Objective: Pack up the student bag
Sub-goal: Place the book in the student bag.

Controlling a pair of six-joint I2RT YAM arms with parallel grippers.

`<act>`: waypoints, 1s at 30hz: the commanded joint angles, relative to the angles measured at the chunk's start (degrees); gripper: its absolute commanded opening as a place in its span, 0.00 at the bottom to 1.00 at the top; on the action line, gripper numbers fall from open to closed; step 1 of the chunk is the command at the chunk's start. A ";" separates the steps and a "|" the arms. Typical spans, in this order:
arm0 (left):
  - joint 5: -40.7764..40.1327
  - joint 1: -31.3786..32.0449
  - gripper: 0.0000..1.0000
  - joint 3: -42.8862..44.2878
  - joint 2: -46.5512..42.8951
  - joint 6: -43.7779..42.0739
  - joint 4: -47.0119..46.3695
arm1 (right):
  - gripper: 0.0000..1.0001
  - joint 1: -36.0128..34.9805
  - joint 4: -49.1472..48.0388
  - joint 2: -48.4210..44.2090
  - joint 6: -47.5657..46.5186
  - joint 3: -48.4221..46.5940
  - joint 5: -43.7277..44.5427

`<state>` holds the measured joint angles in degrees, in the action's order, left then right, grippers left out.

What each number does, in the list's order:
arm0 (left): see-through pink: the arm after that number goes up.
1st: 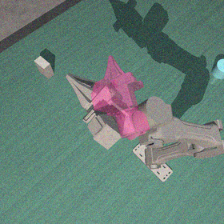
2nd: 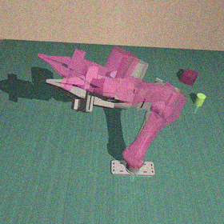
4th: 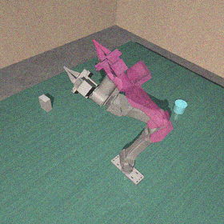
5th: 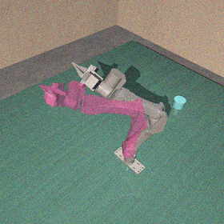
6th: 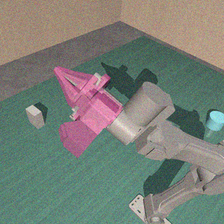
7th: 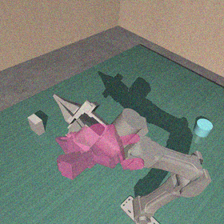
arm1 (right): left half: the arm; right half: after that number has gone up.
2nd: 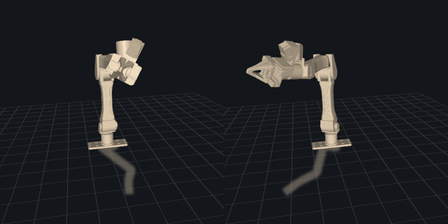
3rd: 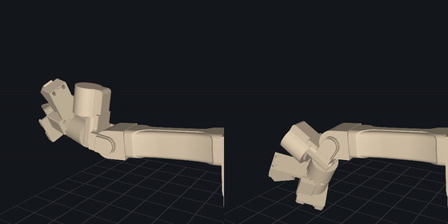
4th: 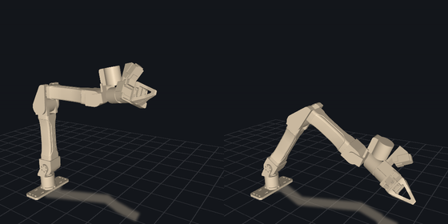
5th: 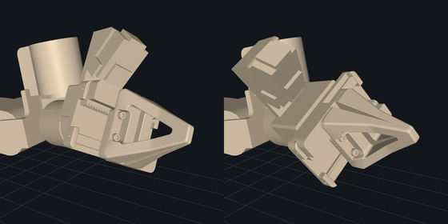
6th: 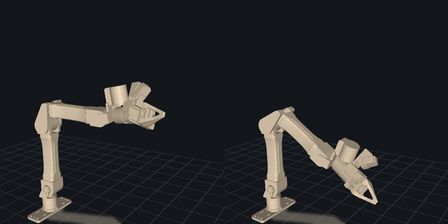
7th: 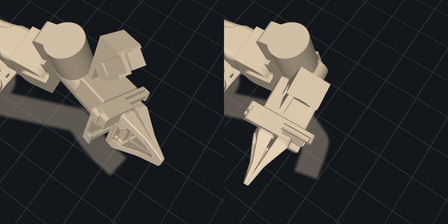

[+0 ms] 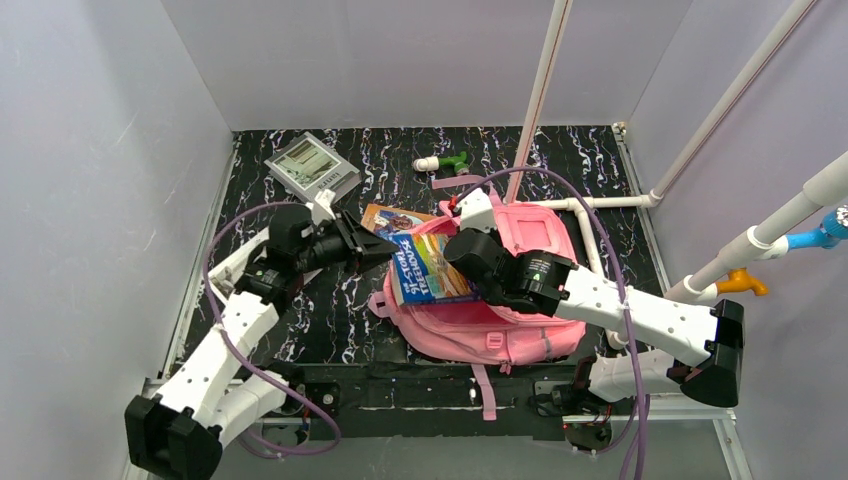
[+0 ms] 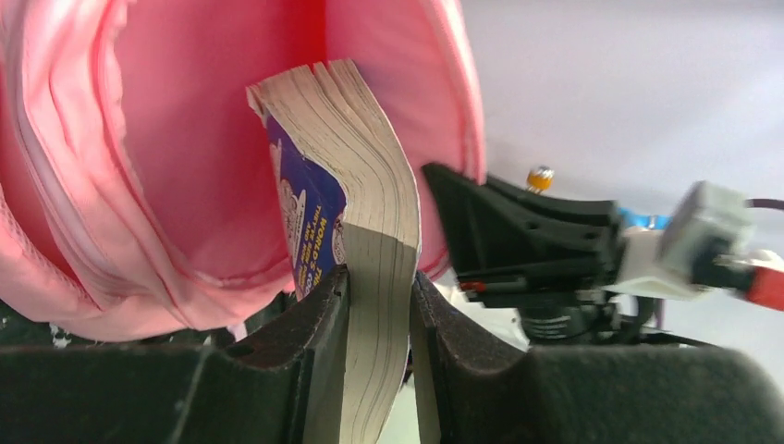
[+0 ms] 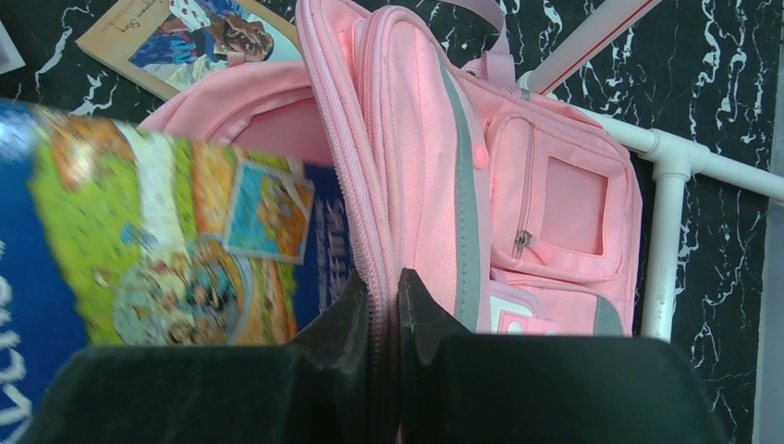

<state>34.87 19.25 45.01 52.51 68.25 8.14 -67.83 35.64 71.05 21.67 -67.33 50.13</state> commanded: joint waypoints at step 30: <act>-12.49 16.82 0.00 4.67 40.77 1.80 -32.07 | 0.01 0.42 -10.50 -3.21 2.07 -8.51 -2.07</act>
<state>25.56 34.33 45.65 90.94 68.86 -20.10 -67.13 36.32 71.00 23.64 -70.00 45.52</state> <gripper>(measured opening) 0.246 0.156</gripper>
